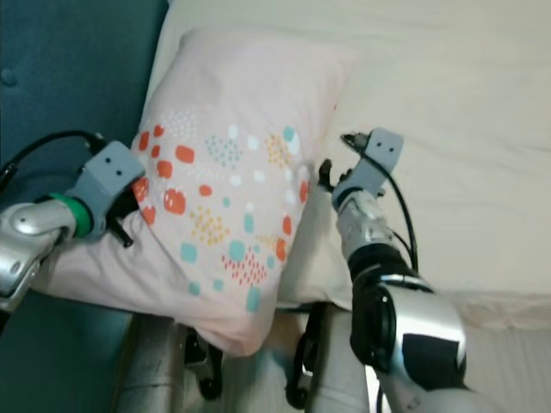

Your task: Clean up the room

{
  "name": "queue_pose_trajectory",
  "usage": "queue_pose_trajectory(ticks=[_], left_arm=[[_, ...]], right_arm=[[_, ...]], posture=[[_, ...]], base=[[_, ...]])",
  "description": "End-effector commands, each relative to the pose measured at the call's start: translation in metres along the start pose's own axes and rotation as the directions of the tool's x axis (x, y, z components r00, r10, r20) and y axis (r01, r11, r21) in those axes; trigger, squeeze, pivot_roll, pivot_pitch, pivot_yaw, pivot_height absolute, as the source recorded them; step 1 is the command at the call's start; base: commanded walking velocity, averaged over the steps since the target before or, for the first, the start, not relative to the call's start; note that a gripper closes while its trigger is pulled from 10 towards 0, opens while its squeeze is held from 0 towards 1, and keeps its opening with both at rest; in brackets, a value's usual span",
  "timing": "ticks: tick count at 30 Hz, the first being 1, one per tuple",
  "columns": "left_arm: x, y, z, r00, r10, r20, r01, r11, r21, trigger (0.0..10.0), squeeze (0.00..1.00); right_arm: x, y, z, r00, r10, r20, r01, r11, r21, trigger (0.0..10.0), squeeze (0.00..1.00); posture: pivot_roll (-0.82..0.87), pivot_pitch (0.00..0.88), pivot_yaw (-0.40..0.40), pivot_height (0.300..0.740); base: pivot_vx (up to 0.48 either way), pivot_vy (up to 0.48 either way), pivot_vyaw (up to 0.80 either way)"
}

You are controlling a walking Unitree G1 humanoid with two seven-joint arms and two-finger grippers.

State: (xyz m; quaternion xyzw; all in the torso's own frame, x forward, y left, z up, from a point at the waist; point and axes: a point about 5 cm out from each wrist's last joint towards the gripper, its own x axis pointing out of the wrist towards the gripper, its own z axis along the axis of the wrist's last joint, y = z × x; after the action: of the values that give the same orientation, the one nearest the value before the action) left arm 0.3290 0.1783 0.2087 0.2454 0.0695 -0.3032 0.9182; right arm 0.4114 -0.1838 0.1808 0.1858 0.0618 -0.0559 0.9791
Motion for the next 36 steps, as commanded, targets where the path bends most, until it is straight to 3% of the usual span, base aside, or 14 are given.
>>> queue_pose_trajectory(ticks=[1,8,10,12,14,16,17,20,21,24,26,31,34,36], left_arm=[[-0.011,-0.009,0.008,0.996,-0.074,0.046,0.076,0.996,-0.043,10.0,0.0],[-0.02,-0.016,0.024,0.984,-0.135,0.116,0.143,0.988,-0.063,10.0,0.0],[-0.026,-0.022,0.032,0.969,-0.187,0.162,0.202,0.976,-0.082,10.0,0.0],[-0.046,-0.043,0.05,0.899,-0.344,0.269,0.375,0.924,-0.072,10.0,0.0],[-0.046,-0.043,0.05,0.899,-0.344,0.269,0.375,0.924,-0.072,10.0,0.0],[-0.063,-0.058,0.054,0.851,-0.435,0.296,0.469,0.882,-0.053,10.0,0.0],[-0.063,-0.058,0.054,0.851,-0.435,0.296,0.469,0.882,-0.053,10.0,0.0],[-0.069,-0.063,0.051,0.857,-0.421,0.298,0.463,0.882,-0.086,10.0,0.0],[-0.063,-0.058,0.051,0.88,-0.357,0.315,0.406,0.908,-0.104,10.0,0.0],[-0.056,-0.053,0.051,0.898,-0.292,0.33,0.349,0.929,-0.126,10.0,0.0],[-0.045,-0.041,0.056,0.913,-0.156,0.377,0.23,0.96,-0.159,10.0,0.0],[-0.023,-0.013,0.07,0.891,0.146,0.43,-0.048,0.972,-0.23,10.0,0.0],[-0.009,0.003,0.07,0.872,0.288,0.396,-0.149,0.926,-0.346,10.0,0.0],[-0.003,0.005,0.069,0.87,0.316,0.377,-0.184,0.92,-0.345,10.0,0.0]], right_arm=[[0.0,0.008,-0.01,0.996,0.044,-0.074,-0.038,0.996,0.079,10.0,0.0],[0.002,0.028,0.001,0.989,0.129,-0.077,-0.119,0.985,0.122,10.0,0.0],[0.003,0.04,0.011,0.98,0.188,-0.062,-0.178,0.974,0.138,10.0,0.0],[0.002,0.075,0.036,0.945,0.326,-0.018,-0.322,0.94,0.113,10.0,0.0],[0.002,0.075,0.036,0.945,0.326,-0.018,-0.322,0.94,0.113,10.0,0.0],[-0.003,0.109,0.058,0.896,0.443,0.022,-0.444,0.894,0.057,10.0,0.0],[-0.003,0.109,0.058,0.896,0.443,0.022,-0.444,0.894,0.057,10.0,0.0],[-0.016,0.153,0.082,0.794,0.605,0.066,-0.605,0.796,-0.017,10.0,0.0],[-0.02,0.162,0.085,0.766,0.639,0.073,-0.634,0.769,-0.083,10.0,0.0],[-0.021,0.166,0.086,0.753,0.654,0.075,-0.64,0.754,-0.151,10.0,0.0],[-0.022,0.165,0.084,0.746,0.659,0.092,-0.625,0.742,-0.242,10.0,0.0],[-0.014,0.124,0.056,0.791,0.579,0.195,-0.51,0.802,-0.312,10.0,0.0],[-0.017,0.083,0.015,0.832,0.51,0.219,-0.444,0.848,-0.29,10.0,0.0],[-0.022,0.072,0.004,0.842,0.485,0.238,-0.412,0.861,-0.297,10.0,0.0]], posture=[[0.29,0.342,0.163,0.596],[0.29,0.339,0.134,0.596],[0.29,0.336,0.123,0.596],[0.3,0.316,0.094,0.596],[0.3,0.316,0.094,0.596],[0.29,0.289,0.071,0.596],[0.29,0.289,0.071,0.596],[0.29,0.272,0.059,0.596],[0.27,0.249,0.045,0.596],[0.25,0.234,0.038,0.596],[0.24,0.223,0.036,0.596],[0.16,0.161,0.042,0.596],[0.09,0.124,0.061,0.596],[0.06,0.104,0.07,0.596]], base=[[0.0,0.0,0.0],[0.0,0.0,0.0],[0.0,0.0,0.0],[0.0,0.0,0.0],[0.0,0.0,0.0],[0.0,0.0,0.0],[0.0,0.0,0.0],[0.0,0.0,0.0],[0.0,0.0,0.0],[0.0,0.0,0.0],[0.0,0.0,0.0],[0.0,0.0,0.0],[0.0,0.0,0.0],[0.0,0.0,0.0]])
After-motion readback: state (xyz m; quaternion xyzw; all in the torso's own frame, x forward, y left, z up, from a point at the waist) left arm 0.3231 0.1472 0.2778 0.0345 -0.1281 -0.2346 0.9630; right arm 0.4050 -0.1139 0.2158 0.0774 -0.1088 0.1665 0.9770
